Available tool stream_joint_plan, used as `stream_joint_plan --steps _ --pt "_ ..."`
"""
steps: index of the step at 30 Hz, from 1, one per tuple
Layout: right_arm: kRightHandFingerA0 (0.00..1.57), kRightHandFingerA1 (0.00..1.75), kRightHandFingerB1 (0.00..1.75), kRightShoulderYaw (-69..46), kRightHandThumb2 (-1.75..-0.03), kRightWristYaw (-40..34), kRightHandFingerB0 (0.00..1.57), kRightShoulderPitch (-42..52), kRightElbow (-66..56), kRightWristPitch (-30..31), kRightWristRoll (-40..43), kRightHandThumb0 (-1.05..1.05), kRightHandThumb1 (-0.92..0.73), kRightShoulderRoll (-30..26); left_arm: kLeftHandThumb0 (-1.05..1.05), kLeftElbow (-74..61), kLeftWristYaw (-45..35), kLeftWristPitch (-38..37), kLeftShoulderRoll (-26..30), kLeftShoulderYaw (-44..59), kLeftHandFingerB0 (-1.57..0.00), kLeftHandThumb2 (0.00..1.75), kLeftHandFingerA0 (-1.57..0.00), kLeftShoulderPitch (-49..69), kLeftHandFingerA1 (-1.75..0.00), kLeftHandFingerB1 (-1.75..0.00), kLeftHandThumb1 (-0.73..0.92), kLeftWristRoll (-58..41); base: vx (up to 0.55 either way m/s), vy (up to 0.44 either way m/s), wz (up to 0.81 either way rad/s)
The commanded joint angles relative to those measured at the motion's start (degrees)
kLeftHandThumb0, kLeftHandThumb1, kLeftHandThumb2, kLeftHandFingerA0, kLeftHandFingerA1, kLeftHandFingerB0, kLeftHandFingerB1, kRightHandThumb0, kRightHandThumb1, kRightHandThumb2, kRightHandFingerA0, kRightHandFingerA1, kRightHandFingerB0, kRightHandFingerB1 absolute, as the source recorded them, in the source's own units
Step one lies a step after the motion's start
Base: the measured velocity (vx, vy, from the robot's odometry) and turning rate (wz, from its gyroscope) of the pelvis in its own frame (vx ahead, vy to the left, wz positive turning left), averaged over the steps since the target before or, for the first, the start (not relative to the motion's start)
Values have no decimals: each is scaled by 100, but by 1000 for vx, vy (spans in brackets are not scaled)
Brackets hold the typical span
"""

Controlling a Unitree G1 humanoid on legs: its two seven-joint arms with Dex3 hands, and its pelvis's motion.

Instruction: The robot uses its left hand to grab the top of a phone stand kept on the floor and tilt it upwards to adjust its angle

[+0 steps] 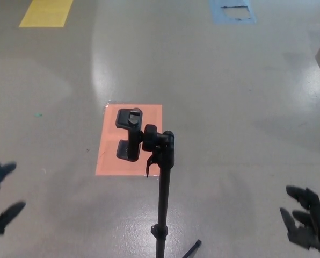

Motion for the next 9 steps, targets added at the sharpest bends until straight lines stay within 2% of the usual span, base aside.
stream_joint_plan --steps 1,3,4,6,7,8,9 --pt "22 34 29 256 -66 72 17 1128 -59 -433 -211 -66 -87 -19 -80 479 -1091 930 -148 989 0 104 -18 1272 -46 -30 68 -1631 0 0 0" --pt "22 34 29 280 -66 78 16 1229 -59 -424 -206 -66 -88 -29 -80 483 -1086 1039 -160 1022 0 105 -14 1349 -44 -30 69 -1597 0 0 0" --pt "1 48 47 292 -111 130 0 1366 -30 -432 -192 -35 -58 -35 -79 493 -982 1083 -158 974 -9 66 -19 1493 -29 -25 87 -1503 0 0 0" --pt "0 48 47 333 -112 148 0 1490 -38 -441 -201 -34 -59 -45 -79 491 -920 1119 -152 926 -9 66 -20 1623 -29 -25 87 -1417 0 0 0" --pt "0 48 47 336 -111 168 0 1540 -29 -440 -190 -35 -58 -42 -37 490 -906 1128 -150 908 0 106 0 1688 -45 -47 47 -1393 0 0 0" --pt "0 48 47 354 -111 179 0 1628 -23 -423 -183 -35 -58 -35 -81 481 -938 1151 -152 899 -4 101 -13 1794 -41 -31 71 -1390 0 0 0" --pt "0 48 47 368 -111 174 0 1665 -25 -411 -187 -35 -58 -32 -81 475 -968 1164 -154 898 -4 101 -13 1835 -41 -31 71 -1402 0 0 0"
